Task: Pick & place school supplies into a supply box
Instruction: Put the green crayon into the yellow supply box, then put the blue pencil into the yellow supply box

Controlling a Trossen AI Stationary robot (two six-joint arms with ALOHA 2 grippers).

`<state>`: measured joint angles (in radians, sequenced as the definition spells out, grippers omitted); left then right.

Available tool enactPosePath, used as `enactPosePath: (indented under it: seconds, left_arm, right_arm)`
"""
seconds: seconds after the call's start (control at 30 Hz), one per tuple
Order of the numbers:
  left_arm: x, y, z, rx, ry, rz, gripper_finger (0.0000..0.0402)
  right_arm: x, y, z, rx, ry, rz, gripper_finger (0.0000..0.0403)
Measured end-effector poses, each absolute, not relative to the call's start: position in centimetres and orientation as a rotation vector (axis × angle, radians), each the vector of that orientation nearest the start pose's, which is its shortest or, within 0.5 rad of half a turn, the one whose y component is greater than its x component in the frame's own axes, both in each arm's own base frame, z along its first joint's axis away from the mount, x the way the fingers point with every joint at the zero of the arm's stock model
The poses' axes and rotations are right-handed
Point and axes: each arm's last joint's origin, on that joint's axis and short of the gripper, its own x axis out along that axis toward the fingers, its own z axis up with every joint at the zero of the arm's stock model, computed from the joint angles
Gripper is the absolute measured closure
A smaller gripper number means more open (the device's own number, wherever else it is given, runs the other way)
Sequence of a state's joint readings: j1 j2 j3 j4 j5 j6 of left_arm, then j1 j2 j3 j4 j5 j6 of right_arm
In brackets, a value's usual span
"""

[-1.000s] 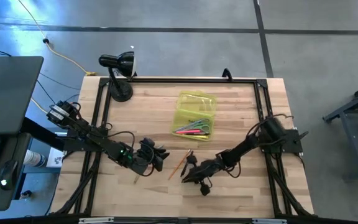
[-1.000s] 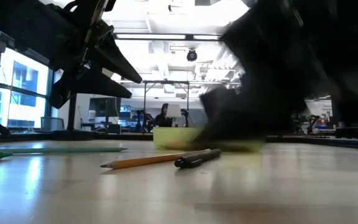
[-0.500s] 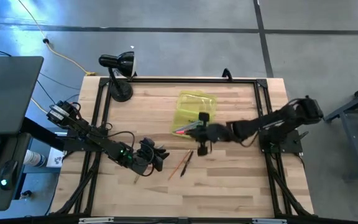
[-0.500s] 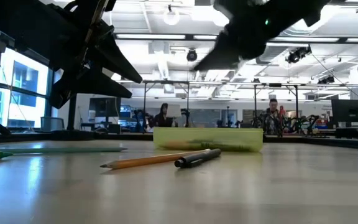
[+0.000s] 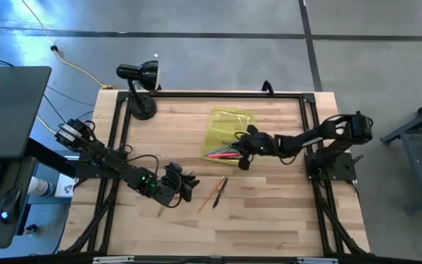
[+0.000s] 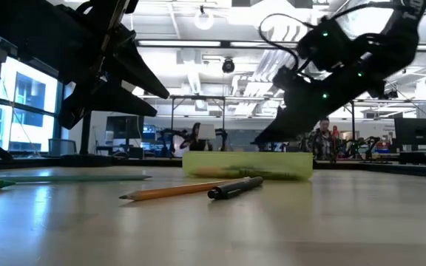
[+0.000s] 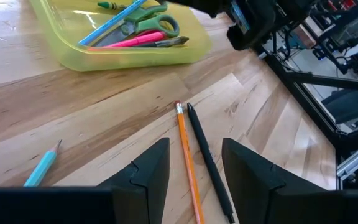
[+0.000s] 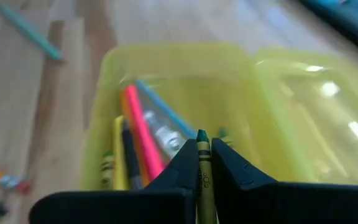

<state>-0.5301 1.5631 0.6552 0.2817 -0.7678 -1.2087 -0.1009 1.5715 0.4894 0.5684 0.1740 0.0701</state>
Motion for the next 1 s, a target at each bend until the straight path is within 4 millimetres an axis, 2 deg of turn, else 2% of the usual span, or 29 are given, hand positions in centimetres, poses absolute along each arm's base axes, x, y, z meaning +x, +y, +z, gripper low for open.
enactPosePath:
  seconds: [0.13,0.33,0.57,0.73,1.0]
  left_arm:
    - [25.8,-12.8,15.8,-0.789,0.303,0.486,0.0222]
    - [25.4,-12.5,15.4,-0.732,0.328,0.534,0.0222]
    - [25.2,-12.5,15.0,-0.712,0.381,0.531,0.0222]
    - [25.2,-12.5,15.0,-0.711,0.417,0.504,0.0222]
    - [24.3,-12.1,15.7,-0.408,0.53,0.444,0.0222]
  right_arm:
    - [26.3,-3.2,13.1,0.021,0.442,-0.278,0.0366]
    - [26.5,-3.1,13.2,0.034,0.442,-0.272,0.034]
    - [26.5,-3.1,13.2,0.034,0.439,-0.272,0.033]
    - [26.5,-3.1,13.2,0.099,0.433,-0.256,0.033]
    - [26.6,-2.8,13.2,0.136,0.434,-0.191,0.033]
